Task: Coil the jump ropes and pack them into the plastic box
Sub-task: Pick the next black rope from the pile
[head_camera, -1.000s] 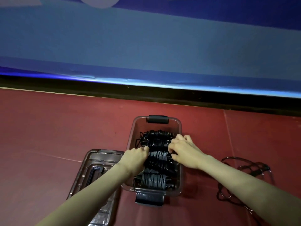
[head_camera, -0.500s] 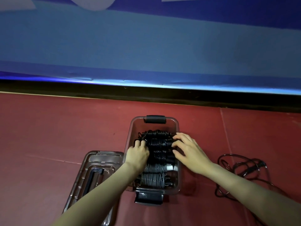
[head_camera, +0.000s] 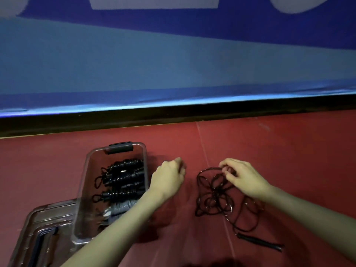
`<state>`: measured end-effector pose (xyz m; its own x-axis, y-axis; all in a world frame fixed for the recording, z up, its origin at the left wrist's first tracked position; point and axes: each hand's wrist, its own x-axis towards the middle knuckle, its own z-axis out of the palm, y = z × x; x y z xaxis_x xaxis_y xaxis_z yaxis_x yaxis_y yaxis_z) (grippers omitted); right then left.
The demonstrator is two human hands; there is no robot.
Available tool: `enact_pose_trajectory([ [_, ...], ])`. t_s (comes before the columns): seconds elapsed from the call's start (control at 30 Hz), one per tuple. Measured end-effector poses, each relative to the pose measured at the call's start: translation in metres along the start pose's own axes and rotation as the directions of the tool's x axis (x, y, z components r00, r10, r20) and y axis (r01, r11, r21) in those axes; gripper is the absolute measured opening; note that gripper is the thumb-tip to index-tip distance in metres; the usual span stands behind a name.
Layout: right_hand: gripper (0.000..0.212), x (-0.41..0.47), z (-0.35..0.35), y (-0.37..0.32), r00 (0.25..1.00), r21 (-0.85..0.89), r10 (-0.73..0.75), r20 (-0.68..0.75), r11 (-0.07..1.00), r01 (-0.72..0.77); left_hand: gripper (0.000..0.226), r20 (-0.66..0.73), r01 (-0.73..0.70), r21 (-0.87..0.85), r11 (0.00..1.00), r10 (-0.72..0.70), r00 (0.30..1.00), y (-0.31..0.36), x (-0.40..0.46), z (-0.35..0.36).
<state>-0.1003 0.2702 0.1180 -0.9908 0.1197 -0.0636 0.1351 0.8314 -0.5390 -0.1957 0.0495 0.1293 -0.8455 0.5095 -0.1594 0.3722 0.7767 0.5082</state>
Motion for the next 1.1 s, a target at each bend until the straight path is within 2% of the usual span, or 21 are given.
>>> enact_pose_trajectory([
  [0.13, 0.021, -0.044, -0.019, 0.058, 0.974, 0.051, 0.210, -0.087, 0.977, -0.206, 0.022, 0.106, -0.012, 0.025, 1.000, 0.009, 0.994, 0.050, 0.008, 0.051],
  [0.23, 0.024, -0.065, -0.011, 0.085, 0.963, 0.078, 0.261, -0.071, 0.964, -0.256, 0.021, 0.140, -0.025, 0.058, 0.998, 0.017, 0.990, 0.064, 0.009, 0.084],
  [0.3, 0.025, -0.071, 0.000, 0.096, 0.966, 0.080, 0.254, -0.044, 0.965, -0.250, 0.023, 0.172, -0.131, 0.097, 0.987, 0.112, 0.979, 0.060, 0.013, 0.107],
  [0.37, 0.027, -0.072, 0.014, 0.106, 0.968, 0.032, 0.249, -0.015, 0.968, -0.248, 0.043, 0.284, -0.278, 0.186, 0.942, 0.219, 0.933, 0.048, 0.016, 0.130],
  [0.43, 0.036, -0.072, 0.029, 0.114, 0.961, -0.067, 0.274, 0.043, 0.960, -0.271, 0.063, 0.407, -0.338, 0.267, 0.902, 0.212, 0.888, 0.035, 0.014, 0.148],
  [0.47, 0.043, -0.072, 0.036, 0.117, 0.952, -0.112, 0.293, 0.087, 0.952, -0.283, 0.067, 0.426, -0.352, 0.317, 0.881, 0.200, 0.883, 0.028, 0.012, 0.154],
  [0.57, 0.058, -0.074, 0.052, 0.123, 0.918, -0.206, 0.333, 0.214, 0.934, -0.291, 0.054, 0.350, -0.349, 0.476, 0.808, 0.190, 0.917, 0.014, 0.004, 0.162],
  [0.7, 0.057, -0.080, 0.064, 0.124, 0.927, -0.340, 0.293, 0.235, 0.918, -0.203, 0.036, 0.264, -0.311, 0.480, 0.821, 0.203, 0.943, 0.004, 0.001, 0.152],
  [0.8, 0.052, -0.083, 0.071, 0.122, 0.944, -0.317, 0.266, 0.194, 0.928, -0.196, 0.021, 0.160, -0.248, 0.304, 0.920, 0.207, 0.965, -0.013, 0.003, 0.145],
  [0.87, 0.052, -0.085, 0.075, 0.119, 0.951, -0.279, 0.240, 0.193, 0.943, -0.181, 0.011, 0.040, -0.137, 0.048, 0.989, 0.135, 0.990, -0.023, 0.003, 0.140],
  [0.9, 0.052, -0.086, 0.077, 0.117, 0.952, -0.252, 0.225, 0.206, 0.952, -0.171, 0.007, -0.010, -0.071, -0.088, 0.994, 0.070, 0.997, -0.025, 0.001, 0.137],
  [0.97, 0.050, -0.086, 0.080, 0.114, 0.953, -0.220, 0.199, 0.230, 0.964, -0.149, 0.006, -0.045, 0.057, -0.366, 0.929, -0.079, 0.996, -0.023, -0.001, 0.130],
  [1.03, 0.044, -0.084, 0.081, 0.111, 0.956, -0.207, 0.192, 0.222, 0.967, -0.146, 0.014, -0.034, 0.166, -0.610, 0.775, -0.235, 0.972, -0.022, 0.000, 0.124],
  [1.1, 0.033, -0.081, 0.082, 0.107, 0.965, -0.152, 0.193, 0.177, 0.974, -0.167, 0.019, -0.063, 0.220, -0.703, 0.676, -0.368, 0.928, -0.026, 0.002, 0.119],
])
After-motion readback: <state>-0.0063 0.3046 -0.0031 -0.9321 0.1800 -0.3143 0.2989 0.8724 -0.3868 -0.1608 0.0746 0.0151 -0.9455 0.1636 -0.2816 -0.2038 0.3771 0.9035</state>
